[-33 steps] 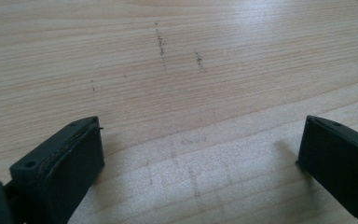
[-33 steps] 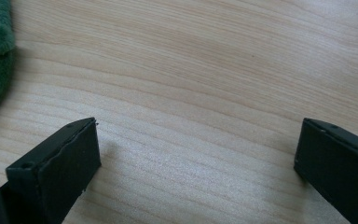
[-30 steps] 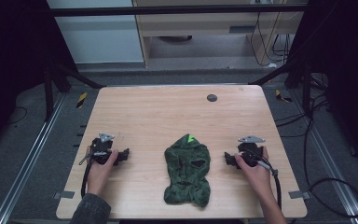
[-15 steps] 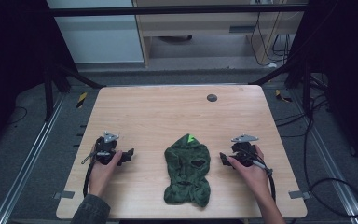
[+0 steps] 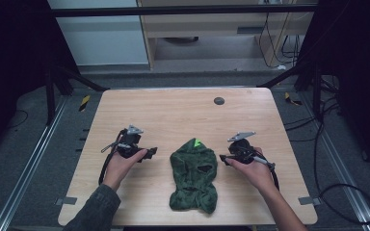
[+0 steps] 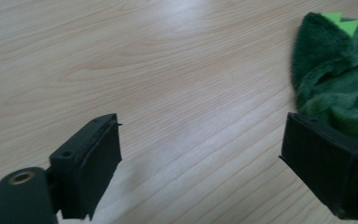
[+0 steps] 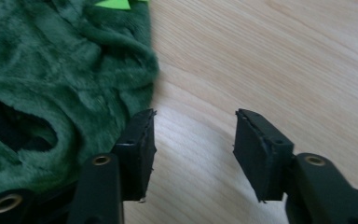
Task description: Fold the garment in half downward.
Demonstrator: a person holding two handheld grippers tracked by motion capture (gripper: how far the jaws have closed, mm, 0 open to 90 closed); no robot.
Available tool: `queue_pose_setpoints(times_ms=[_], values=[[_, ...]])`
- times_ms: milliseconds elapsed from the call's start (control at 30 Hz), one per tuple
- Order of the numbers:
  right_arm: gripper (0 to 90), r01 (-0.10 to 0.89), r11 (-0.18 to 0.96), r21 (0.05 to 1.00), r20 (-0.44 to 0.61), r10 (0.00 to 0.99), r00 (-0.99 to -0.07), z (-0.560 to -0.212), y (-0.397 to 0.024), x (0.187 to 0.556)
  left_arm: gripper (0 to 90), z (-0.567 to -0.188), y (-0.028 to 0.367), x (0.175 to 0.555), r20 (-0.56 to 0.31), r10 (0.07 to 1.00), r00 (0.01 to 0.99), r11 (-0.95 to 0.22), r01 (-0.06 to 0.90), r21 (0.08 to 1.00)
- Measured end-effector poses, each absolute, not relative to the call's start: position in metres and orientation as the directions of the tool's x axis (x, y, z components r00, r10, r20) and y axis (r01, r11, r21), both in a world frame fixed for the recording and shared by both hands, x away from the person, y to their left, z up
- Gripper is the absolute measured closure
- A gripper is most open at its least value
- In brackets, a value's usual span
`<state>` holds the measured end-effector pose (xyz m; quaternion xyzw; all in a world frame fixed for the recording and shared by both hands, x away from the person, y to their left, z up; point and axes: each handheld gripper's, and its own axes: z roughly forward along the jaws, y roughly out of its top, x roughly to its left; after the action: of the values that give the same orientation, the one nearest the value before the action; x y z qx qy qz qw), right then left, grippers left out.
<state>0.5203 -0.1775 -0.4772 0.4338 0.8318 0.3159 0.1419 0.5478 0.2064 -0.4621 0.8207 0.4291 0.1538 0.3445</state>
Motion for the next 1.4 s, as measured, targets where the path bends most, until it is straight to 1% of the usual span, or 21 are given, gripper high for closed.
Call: queue_pose_setpoints(times_ms=[100, 133, 200, 367, 467, 600, 633, 667, 700, 733, 833, 933, 1100, 1267, 1367, 1400], values=[[53.6, 0.63, 0.429, 0.647, 0.051, 0.8, -0.598, -0.476, -0.174, 0.523, 14.4, -0.461, 0.198, 0.551, -0.04, 0.795, 0.605, -0.413, 0.589, 0.695], [57.2, 0.627, 0.447, 0.638, 0.059, 0.784, -0.618, -0.474, -0.168, 0.527, 17.3, -0.461, 0.189, 0.553, -0.038, 0.78, 0.624, -0.434, 0.585, 0.685], [60.7, 0.613, 0.468, 0.637, 0.051, 0.768, -0.639, -0.473, -0.165, 0.529, 20.1, -0.46, 0.182, 0.557, -0.036, 0.768, 0.639, -0.45, 0.58, 0.679], [70.5, 0.592, 0.478, 0.649, 0.069, 0.738, -0.672, -0.469, -0.158, 0.535, 26.6, -0.452, 0.169, 0.562, -0.026, 0.749, 0.662, -0.469, 0.558, 0.684], [73.1, 0.592, 0.474, 0.652, 0.081, 0.732, -0.676, -0.469, -0.155, 0.54, 28.0, -0.453, 0.162, 0.565, -0.03, 0.741, 0.671, -0.479, 0.559, 0.677], [72.1, 0.594, 0.472, 0.651, 0.085, 0.732, -0.676, -0.469, -0.15, 0.543, 30.8, -0.455, 0.156, 0.567, -0.029, 0.731, 0.681, -0.494, 0.559, 0.666], [71.2, 0.595, 0.472, 0.65, 0.083, 0.734, -0.674, -0.47, -0.149, 0.544, 30.8, -0.456, 0.154, 0.568, -0.038, 0.726, 0.687, -0.495, 0.56, 0.664], [68.2, 0.603, 0.474, 0.641, 0.09, 0.734, -0.673, -0.472, -0.146, 0.547, 31.3, -0.458, 0.152, 0.568, -0.035, 0.72, 0.694, -0.508, 0.56, 0.655], [68.2, 0.603, 0.474, 0.641, 0.09, 0.734, -0.673, -0.472, -0.146, 0.547, 31.3, -0.459, 0.151, 0.568, -0.034, 0.716, 0.698, -0.515, 0.559, 0.65], [64.0, 0.606, 0.483, 0.632, 0.088, 0.732, -0.676, -0.475, -0.143, 0.549, 30.6, -0.462, 0.146, 0.567, -0.027, 0.706, 0.707, -0.53, 0.554, 0.642], [62.6, 0.614, 0.478, 0.628, 0.103, 0.731, -0.674, -0.477, -0.142, 0.551, 29.4, -0.463, 0.144, 0.567, -0.034, 0.699, 0.715, -0.534, 0.552, 0.64], [57.3, 0.619, 0.487, 0.616, 0.109, 0.725, -0.68, -0.481, -0.138, 0.55, 27.8, -0.467, 0.141, 0.567, -0.027, 0.693, 0.72, -0.545, 0.548, 0.634], [52.9, 0.617, 0.51, 0.599, 0.093, 0.722, -0.686, -0.485, -0.134, 0.548, 27.7, -0.471, 0.14, 0.565, -0.027, 0.681, 0.732, -0.56, 0.544, 0.625], [52.5, 0.613, 0.52, 0.595, 0.081, 0.72, -0.689, -0.486, -0.132, 0.548, 27.0, -0.477, 0.138, 0.564, -0.034, 0.68, 0.732, -0.557, 0.546, 0.626], [53.6, 0.612, 0.52, 0.595, 0.082, 0.719, -0.69, -0.486, -0.131, 0.547, 27.2, -0.48, 0.137, 0.565, -0.041, 0.682, 0.73, -0.555, 0.553, 0.622], [55.5, 0.603, 0.53, 0.596, 0.072, 0.713, -0.698, -0.486, -0.131, 0.547, 27.7, -0.481, 0.135, 0.565, -0.046, 0.679, 0.733, -0.557, 0.555, 0.618]])
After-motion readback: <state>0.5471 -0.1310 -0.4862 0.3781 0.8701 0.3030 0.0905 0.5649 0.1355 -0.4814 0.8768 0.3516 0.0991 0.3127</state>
